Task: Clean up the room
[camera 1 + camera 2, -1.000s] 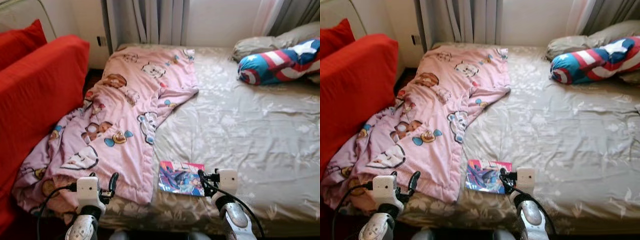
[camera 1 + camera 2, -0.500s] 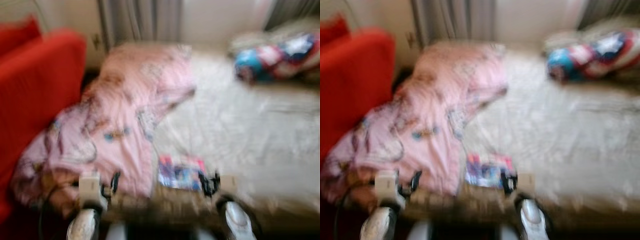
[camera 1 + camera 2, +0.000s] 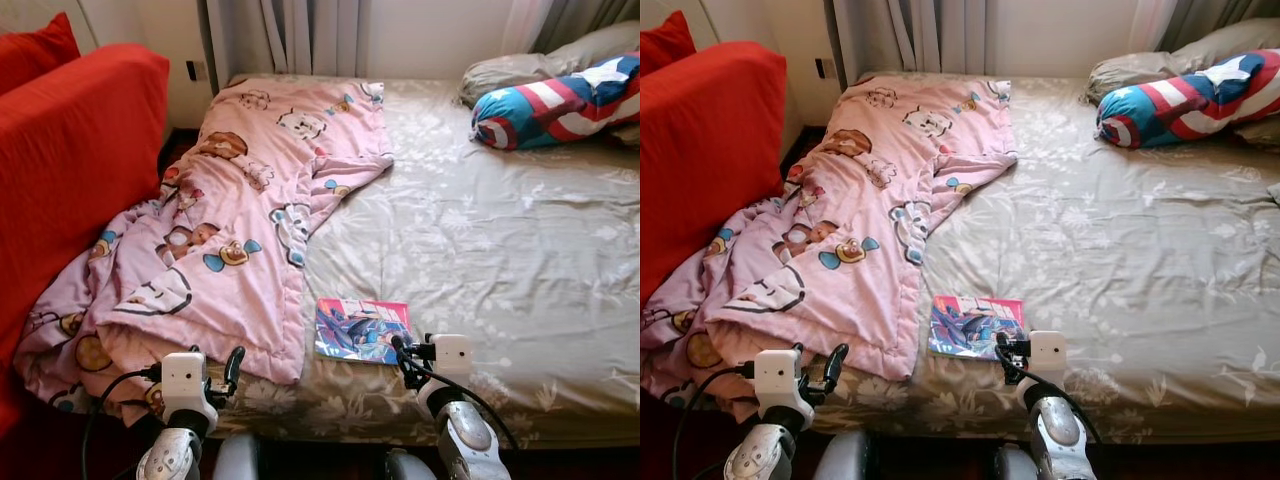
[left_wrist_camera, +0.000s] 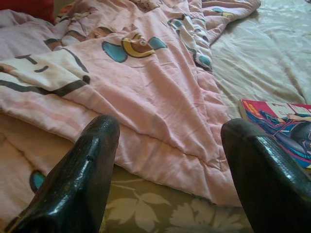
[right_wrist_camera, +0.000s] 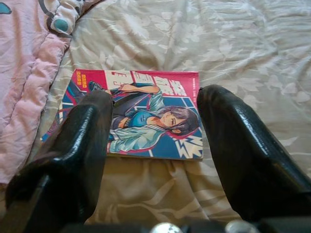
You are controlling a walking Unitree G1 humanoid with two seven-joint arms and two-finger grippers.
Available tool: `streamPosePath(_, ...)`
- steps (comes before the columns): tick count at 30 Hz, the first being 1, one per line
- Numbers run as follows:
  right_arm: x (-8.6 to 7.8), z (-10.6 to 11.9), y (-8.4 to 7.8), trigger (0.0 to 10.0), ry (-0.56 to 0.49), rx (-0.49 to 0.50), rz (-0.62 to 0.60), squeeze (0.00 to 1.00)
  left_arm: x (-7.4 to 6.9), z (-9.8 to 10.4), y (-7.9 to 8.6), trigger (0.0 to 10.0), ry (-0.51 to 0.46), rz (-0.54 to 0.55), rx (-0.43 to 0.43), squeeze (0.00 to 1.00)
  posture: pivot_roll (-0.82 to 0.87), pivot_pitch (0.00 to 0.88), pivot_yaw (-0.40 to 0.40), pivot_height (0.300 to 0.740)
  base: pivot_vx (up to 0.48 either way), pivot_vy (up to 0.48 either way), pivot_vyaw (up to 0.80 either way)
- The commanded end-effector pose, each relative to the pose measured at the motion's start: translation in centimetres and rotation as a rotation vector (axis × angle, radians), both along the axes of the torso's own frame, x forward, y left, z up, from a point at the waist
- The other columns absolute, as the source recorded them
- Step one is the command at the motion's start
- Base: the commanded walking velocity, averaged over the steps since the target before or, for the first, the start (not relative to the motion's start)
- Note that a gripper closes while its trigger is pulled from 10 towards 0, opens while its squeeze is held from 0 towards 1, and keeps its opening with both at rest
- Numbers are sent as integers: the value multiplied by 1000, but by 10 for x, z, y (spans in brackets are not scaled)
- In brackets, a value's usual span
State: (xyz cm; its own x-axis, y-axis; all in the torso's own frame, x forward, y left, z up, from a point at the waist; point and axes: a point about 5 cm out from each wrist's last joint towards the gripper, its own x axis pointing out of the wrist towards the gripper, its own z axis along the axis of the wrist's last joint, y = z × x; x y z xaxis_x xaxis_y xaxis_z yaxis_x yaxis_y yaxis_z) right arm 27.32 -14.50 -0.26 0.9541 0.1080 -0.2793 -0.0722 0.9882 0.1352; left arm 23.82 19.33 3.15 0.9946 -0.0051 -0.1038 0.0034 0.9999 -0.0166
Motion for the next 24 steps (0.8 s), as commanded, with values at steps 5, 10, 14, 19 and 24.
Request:
streamPosePath(5,-4,-4,-1,10000,21,-4,-6,0,-3,-5,2,10000,26,-3,-16,0,-1,124,-19,632,0,0,0)
streamPosePath(10,-3,-4,1,10000,24,-1,1,0,-3,-5,3,10000,28,-5,-15,0,-1,125,-17,632,0,0,0)
streamPosePath(14,-3,-4,0,10000,14,-4,-8,0,-2,-6,3,10000,34,-7,-13,0,0,123,-16,632,0,0,0)
streamPosePath(19,-3,-4,0,10000,15,-4,-6,0,-1,-10,5,10000,44,-6,-13,0,1,119,-14,632,0,0,0)
streamPosePath(24,-3,-5,1,10000,34,-8,-2,0,-1,-14,7,10000,56,-7,-14,0,2,113,-10,632,0,0,0)
